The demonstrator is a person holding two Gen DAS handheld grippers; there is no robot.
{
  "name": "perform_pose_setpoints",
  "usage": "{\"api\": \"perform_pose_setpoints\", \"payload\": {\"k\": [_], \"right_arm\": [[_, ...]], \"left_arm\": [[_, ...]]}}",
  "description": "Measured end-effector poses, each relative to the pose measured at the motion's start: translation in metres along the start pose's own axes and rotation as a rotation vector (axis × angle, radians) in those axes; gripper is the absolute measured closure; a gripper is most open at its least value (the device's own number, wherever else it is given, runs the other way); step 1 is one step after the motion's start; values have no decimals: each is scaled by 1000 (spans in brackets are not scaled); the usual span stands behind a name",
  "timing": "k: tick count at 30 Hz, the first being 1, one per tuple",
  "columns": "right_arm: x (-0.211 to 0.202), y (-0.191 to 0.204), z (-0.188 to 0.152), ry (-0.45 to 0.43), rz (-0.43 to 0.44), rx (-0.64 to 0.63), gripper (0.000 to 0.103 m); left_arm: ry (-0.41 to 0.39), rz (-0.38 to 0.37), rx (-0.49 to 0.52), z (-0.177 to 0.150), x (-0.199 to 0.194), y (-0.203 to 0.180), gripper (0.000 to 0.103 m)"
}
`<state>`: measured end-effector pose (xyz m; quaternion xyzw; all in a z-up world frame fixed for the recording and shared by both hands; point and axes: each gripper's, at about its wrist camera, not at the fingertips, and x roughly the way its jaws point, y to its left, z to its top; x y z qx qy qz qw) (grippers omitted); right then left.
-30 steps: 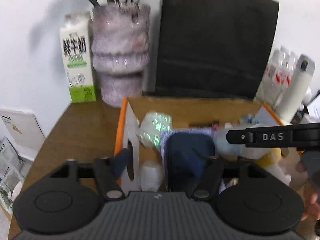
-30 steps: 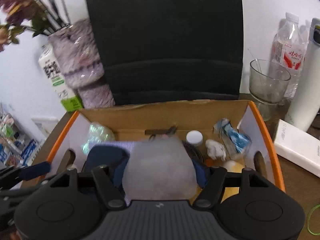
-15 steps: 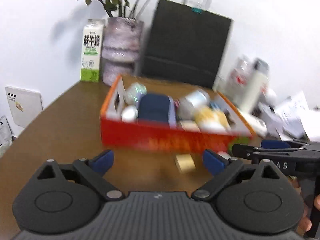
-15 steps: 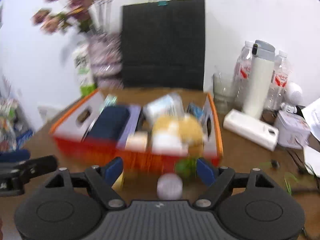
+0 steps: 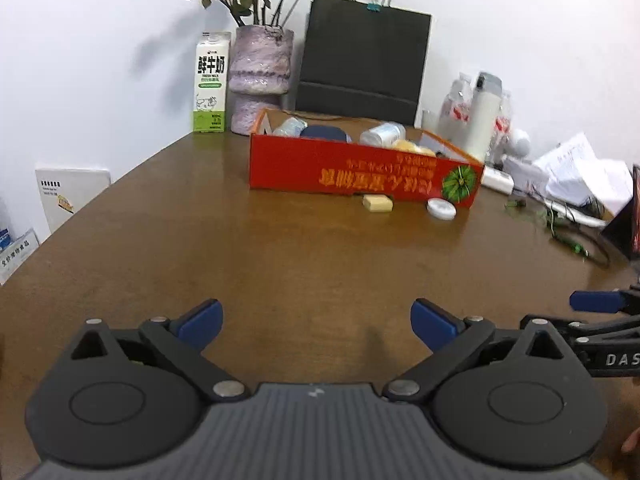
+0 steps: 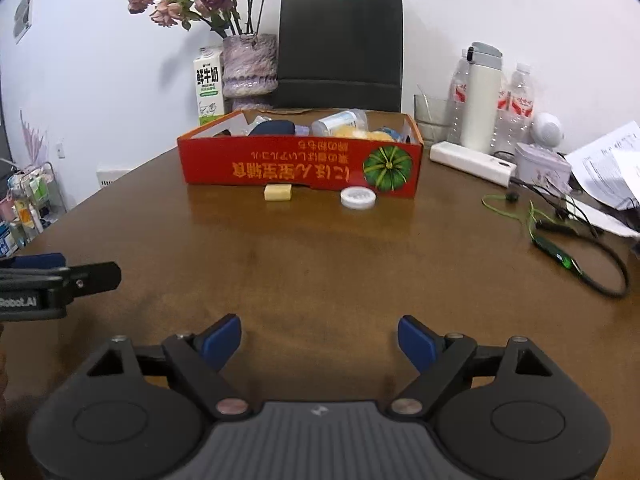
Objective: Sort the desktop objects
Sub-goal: 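Withdraw both tools from the box back over the table, then grasp the yellow sponge block with left tool while right tool grasps white puck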
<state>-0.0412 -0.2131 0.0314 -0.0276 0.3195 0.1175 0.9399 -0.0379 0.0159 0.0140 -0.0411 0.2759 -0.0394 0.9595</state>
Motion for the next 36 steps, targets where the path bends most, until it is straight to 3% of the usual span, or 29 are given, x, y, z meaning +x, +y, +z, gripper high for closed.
{"api": "perform_pose_setpoints", "payload": {"k": [13, 17, 22, 26, 29, 30, 31, 33, 36], "right_arm": [[-5, 5, -15, -30, -11, -14, 17], [3, -10, -1, -35, -5, 28, 19], [42, -27, 44, -36, -50, -4, 24], [98, -41, 83, -9, -24, 16, 35], [141, -45, 109, 66, -18, 2, 37], [151, -45, 114, 66, -14, 5, 38], [161, -46, 119, 79, -6, 3, 41], [176, -46, 125, 95, -7, 4, 58], [184, -47, 123, 83, 0, -2, 62]], "left_arm": [[27, -20, 9, -7, 6, -3, 0], [-14, -50, 8, 4, 8, -4, 0], [-34, -63, 48, 41, 44, -10, 0], [31, -127, 28, 73, 95, -14, 8], [53, -45, 103, 89, 127, -27, 18], [48, -50, 110, 92, 136, -29, 18], [53, -65, 100, 94, 144, -29, 19], [74, -99, 76, 98, 158, -29, 19], [100, -74, 40, 103, 177, -34, 19]]}}
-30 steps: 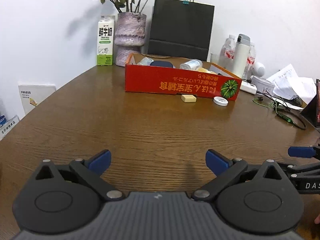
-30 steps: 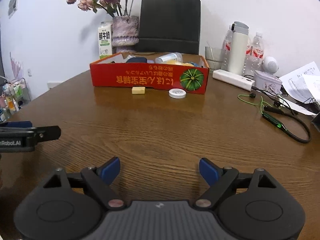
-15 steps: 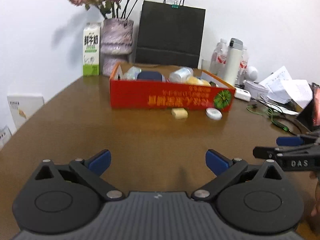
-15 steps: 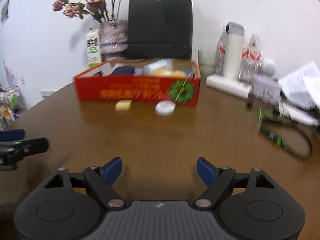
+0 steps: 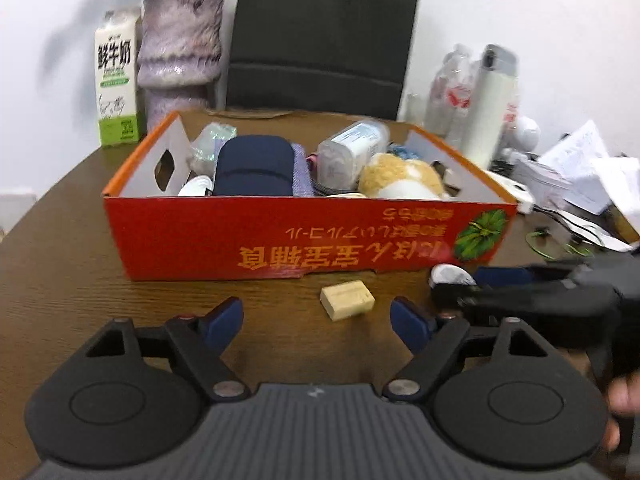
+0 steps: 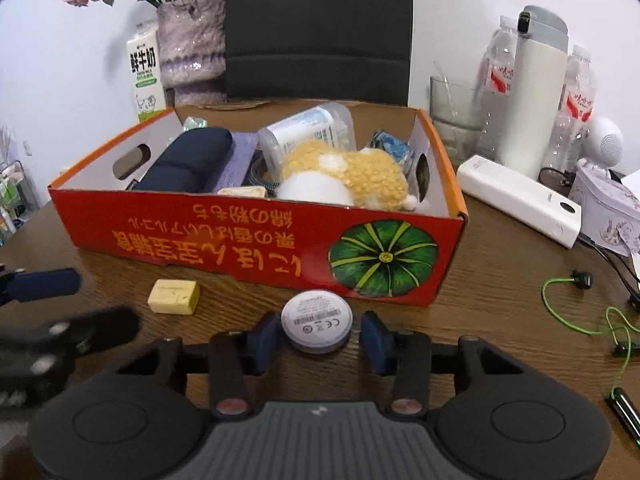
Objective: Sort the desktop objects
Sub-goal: 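Grasp the yellow sponge block with left tool while right tool grasps white puck, then lift the sponge block with left tool while right tool lifts the white puck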
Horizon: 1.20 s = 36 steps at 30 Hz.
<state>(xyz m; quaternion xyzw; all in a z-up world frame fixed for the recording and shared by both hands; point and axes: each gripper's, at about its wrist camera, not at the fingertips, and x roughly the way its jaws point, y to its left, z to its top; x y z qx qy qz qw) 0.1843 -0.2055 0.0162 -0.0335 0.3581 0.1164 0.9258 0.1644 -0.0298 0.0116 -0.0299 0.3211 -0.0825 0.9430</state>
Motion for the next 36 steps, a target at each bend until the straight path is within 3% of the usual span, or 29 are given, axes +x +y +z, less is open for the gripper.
{"api": "perform_pose_setpoints", "payload": {"k": [1, 7, 9, 10, 11, 14, 21, 28, 36], "right_arm": [[-1, 0, -2, -8, -1, -1, 66], [-12, -14, -9, -21, -6, 42, 66], [-15, -20, -12, -27, 3, 63, 66], [-16, -24, -12, -29, 10, 81, 66], [-16, -25, -13, -31, 16, 90, 66], [-21, -17, -14, -42, 19, 68, 66], [-70, 16, -47, -76, 58, 23, 66], [-132, 58, -106, -89, 93, -20, 66], [-168, 54, -146, -66, 47, 32, 66]], "left_arm": [[11, 11, -6, 2, 6, -4, 19], [23, 35, -17, 4, 27, -25, 27], [30, 44, 9, 2, 31, -32, 44], [17, 69, 39, 0, 31, -36, 66], [11, 86, 63, -1, 30, -38, 67], [32, 32, -21, 1, 19, -27, 68], [-56, -21, -103, -26, -68, -9, 68], [-19, -13, -103, -82, -127, -5, 68], [-30, -1, -50, -108, -160, -6, 68]]}}
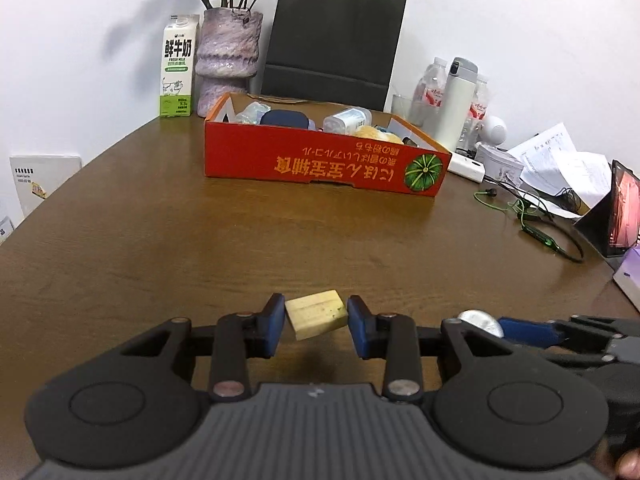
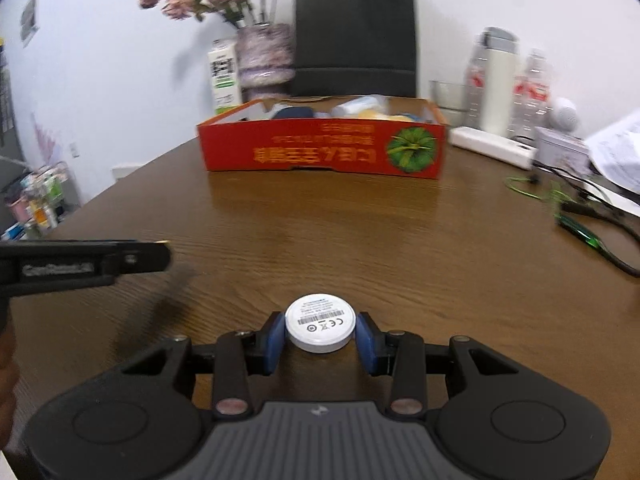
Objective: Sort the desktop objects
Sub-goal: 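Lift the sponge block with left tool while right tool lifts the white puck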
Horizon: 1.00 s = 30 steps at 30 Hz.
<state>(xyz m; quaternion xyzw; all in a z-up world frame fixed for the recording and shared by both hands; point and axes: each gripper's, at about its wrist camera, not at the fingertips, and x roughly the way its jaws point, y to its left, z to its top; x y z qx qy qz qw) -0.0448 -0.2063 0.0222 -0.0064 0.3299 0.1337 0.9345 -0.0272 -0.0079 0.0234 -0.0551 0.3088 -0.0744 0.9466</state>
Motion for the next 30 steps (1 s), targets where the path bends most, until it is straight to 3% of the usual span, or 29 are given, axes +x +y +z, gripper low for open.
{"api": "perform_pose_setpoints", "payload": {"k": [9, 30], "right_arm": [[-26, -20, -5, -59, -43, 45, 66], [-21, -19, -5, -53, -43, 53, 66]], "left_arm": [[-23, 9, -3, -2, -13, 0, 68], [-4, 24, 2, -4, -6, -1, 68]]}}
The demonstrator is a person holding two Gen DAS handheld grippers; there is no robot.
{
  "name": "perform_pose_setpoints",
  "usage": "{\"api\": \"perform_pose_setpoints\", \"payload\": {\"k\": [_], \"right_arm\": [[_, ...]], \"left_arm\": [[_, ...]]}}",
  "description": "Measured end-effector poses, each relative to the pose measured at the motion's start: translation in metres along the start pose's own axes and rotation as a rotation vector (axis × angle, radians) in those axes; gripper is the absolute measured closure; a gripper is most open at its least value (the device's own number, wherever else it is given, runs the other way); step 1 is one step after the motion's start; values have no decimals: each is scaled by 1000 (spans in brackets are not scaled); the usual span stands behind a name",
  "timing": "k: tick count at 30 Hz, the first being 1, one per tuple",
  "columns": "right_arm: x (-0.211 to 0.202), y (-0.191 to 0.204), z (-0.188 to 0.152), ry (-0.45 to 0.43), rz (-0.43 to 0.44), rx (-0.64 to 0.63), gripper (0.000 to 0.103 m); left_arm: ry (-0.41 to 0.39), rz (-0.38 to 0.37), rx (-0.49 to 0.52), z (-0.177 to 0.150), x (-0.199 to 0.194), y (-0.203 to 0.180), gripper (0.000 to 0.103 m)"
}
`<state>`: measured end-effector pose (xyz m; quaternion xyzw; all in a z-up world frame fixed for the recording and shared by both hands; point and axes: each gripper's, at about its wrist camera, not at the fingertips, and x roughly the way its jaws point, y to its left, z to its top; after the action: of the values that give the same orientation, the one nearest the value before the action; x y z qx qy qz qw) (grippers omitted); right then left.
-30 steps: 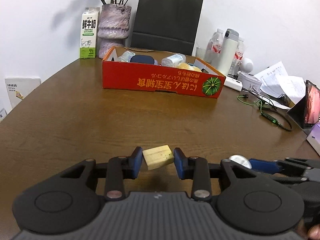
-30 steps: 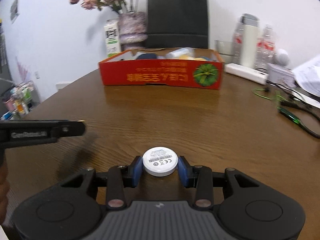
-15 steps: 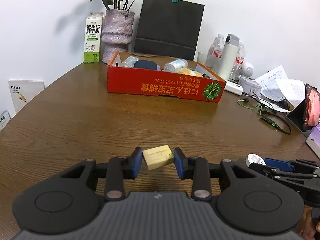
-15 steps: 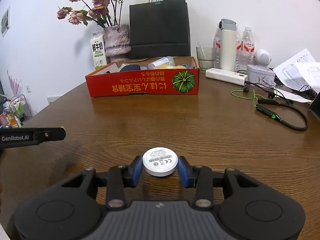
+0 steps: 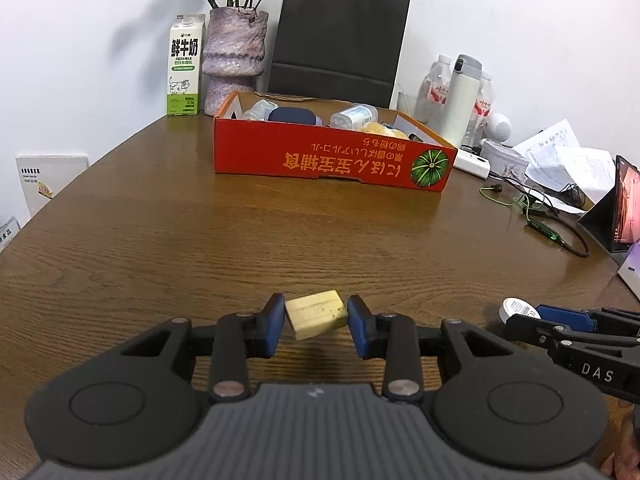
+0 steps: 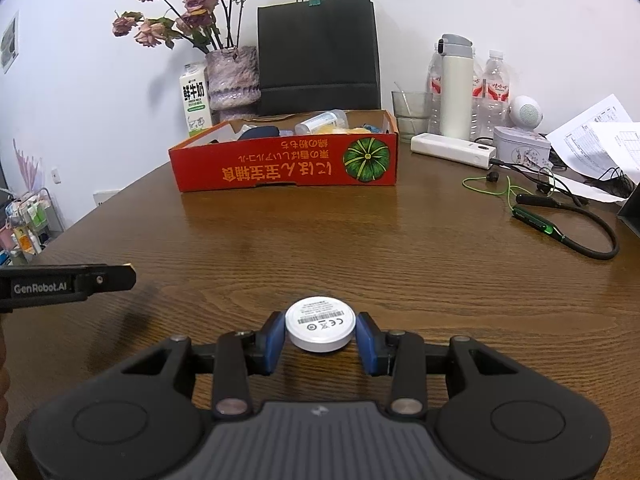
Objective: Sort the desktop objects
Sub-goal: 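Lift the sponge block with left tool while right tool lifts the white puck, then carry sponge block and puck over the box and open both tools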
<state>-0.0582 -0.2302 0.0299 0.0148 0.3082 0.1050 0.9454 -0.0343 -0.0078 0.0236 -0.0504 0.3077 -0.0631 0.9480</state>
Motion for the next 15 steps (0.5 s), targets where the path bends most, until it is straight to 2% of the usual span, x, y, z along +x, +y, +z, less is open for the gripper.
{"api": "perform_pose_setpoints", "payload": {"k": [9, 12, 15], "right_arm": [[-2, -4, 2, -11, -3, 8, 66], [-5, -6, 14, -34, 15, 9, 66], [-3, -7, 41, -70, 55, 4, 66]], "left_arm": [[-15, 8, -7, 3, -2, 4, 68], [-38, -18, -30, 18, -3, 11, 68], [-85, -29, -31, 52, 6, 17, 68]]}}
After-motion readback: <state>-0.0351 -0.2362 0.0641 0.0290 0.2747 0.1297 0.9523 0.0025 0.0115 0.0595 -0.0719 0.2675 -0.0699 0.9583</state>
